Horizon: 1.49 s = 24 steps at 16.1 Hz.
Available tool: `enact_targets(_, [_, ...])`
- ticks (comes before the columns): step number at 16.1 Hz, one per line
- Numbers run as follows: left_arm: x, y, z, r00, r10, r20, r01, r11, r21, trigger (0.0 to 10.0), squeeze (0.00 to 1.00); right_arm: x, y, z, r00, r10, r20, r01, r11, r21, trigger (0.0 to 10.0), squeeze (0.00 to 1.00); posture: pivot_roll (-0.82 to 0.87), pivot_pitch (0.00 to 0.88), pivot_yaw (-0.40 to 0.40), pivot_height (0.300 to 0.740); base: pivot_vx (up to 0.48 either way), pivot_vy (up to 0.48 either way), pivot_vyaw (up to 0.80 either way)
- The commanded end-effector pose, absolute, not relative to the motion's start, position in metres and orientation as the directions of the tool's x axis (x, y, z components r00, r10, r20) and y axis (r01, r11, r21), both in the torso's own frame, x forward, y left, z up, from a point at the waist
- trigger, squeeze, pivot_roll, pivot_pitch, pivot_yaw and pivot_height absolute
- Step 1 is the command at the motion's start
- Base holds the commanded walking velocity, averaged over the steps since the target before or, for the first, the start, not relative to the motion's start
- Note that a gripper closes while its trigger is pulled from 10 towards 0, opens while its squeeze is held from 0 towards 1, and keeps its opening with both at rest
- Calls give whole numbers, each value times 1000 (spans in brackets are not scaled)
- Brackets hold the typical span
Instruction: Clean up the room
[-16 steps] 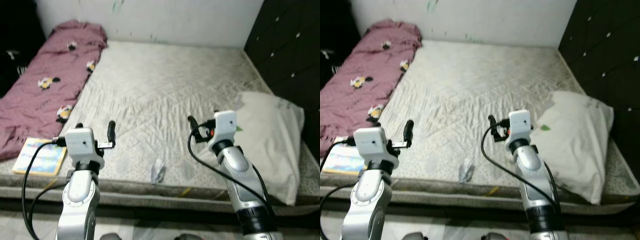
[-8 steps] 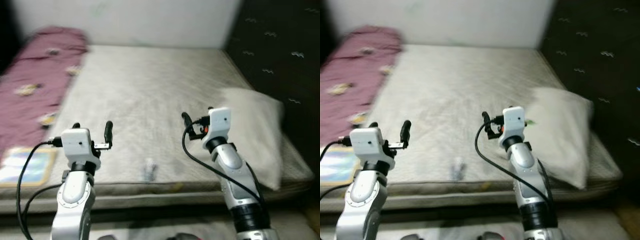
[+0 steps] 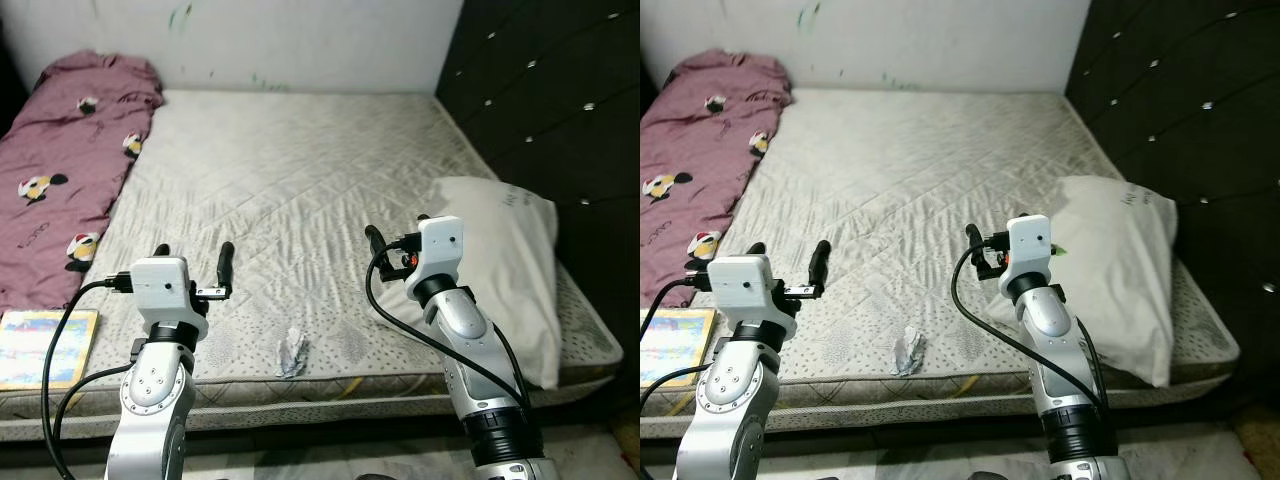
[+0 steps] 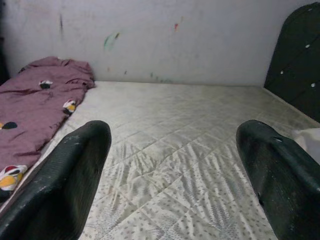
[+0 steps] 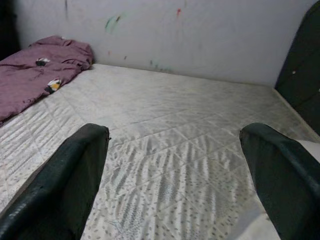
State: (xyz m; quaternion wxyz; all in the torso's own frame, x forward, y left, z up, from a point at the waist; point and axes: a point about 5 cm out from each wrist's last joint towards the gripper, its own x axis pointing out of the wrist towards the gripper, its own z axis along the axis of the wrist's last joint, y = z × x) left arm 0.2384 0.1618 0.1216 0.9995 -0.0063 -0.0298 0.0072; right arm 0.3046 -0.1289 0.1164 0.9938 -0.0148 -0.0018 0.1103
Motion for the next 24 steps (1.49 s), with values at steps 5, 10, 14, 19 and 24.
enact_targets(5, [239, 162, 126, 996, 32, 78, -31, 999, -17, 10000, 0, 307, -128, 119, 974, 226, 7, -226, 973, -40, 10000, 0, 9, 0, -48, 740, 176, 0, 0])
enact_targets(10, [240, 163, 123, 997, 52, 54, -50, 998, -43, 10000, 0, 306, -130, 118, 975, 221, 0, -220, 975, -33, 10000, 0, 6, 0, -47, 740, 0, 0, -260])
enact_targets(14, [240, 162, 123, 997, 46, 55, -42, 997, -58, 10000, 0, 306, -130, 118, 975, 224, -2, -224, 974, -39, 10000, 0, 6, 0, -50, 740, 0, 445, 0])
enact_targets(19, [239, 162, 126, 996, 45, 72, -42, 998, -43, 10000, 0, 306, -133, 117, 980, 199, -7, -199, 979, -45, 10000, 0, 7, 0, -53, 740, 0, 473, 0])
enact_targets(24, [241, 164, 128, 994, 62, 86, -60, 998, -31, 10000, 0, 308, -135, 122, 983, 186, -1, -186, 982, -27, 10000, 0, 7, 0, -52, 740, 0, 89, 0])
